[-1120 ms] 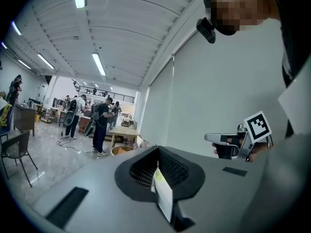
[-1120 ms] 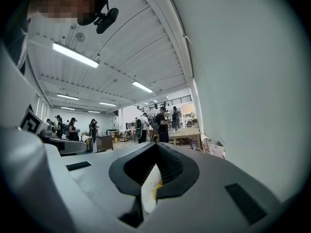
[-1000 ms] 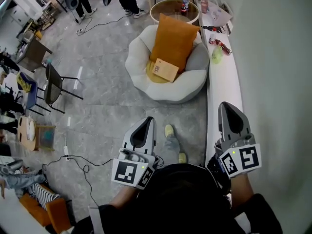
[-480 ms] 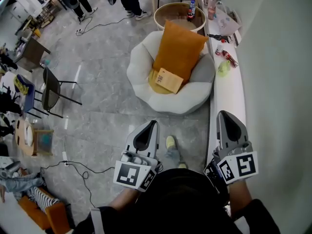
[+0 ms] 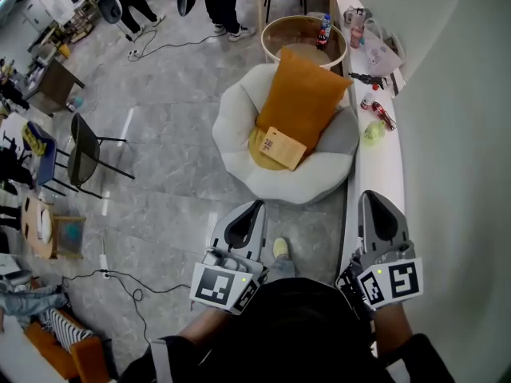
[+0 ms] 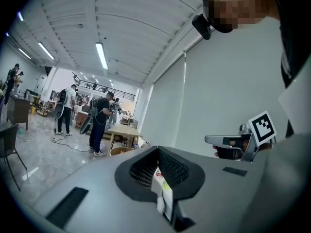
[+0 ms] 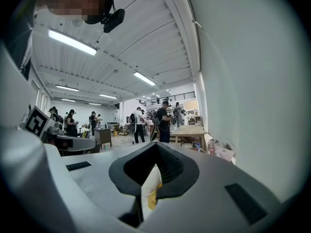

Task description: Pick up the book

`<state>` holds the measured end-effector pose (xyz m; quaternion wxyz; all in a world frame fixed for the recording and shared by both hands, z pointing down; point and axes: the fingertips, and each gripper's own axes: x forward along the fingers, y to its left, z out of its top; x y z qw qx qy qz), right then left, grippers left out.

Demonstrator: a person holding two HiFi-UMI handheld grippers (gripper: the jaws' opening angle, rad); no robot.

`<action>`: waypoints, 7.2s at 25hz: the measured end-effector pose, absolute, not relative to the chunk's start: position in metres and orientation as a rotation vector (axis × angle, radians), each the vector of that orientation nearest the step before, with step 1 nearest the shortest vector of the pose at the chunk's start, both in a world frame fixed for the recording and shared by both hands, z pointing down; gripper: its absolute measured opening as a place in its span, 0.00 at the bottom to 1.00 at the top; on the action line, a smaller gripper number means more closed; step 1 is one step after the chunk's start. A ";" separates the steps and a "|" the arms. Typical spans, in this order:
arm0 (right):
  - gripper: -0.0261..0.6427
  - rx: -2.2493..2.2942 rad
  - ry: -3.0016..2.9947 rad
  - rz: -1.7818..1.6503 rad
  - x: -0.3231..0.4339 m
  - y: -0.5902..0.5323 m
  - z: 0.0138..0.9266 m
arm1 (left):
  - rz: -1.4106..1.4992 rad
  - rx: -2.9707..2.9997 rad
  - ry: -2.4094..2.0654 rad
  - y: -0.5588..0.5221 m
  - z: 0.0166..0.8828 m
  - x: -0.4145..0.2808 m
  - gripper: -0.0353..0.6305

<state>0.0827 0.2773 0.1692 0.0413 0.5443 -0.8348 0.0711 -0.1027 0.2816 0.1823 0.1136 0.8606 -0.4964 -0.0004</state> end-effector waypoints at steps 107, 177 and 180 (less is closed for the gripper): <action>0.06 1.508 -2.734 0.444 0.153 -0.083 0.230 | 0.213 2.389 -1.665 -0.031 0.213 -0.048 0.07; 0.28 0.919 -2.182 0.807 0.051 -0.151 0.773 | 0.542 2.266 -1.147 -0.138 0.634 -0.122 0.07; 0.29 0.881 -2.164 0.808 0.048 -0.148 0.804 | 0.578 2.241 -1.151 -0.132 0.658 -0.127 0.07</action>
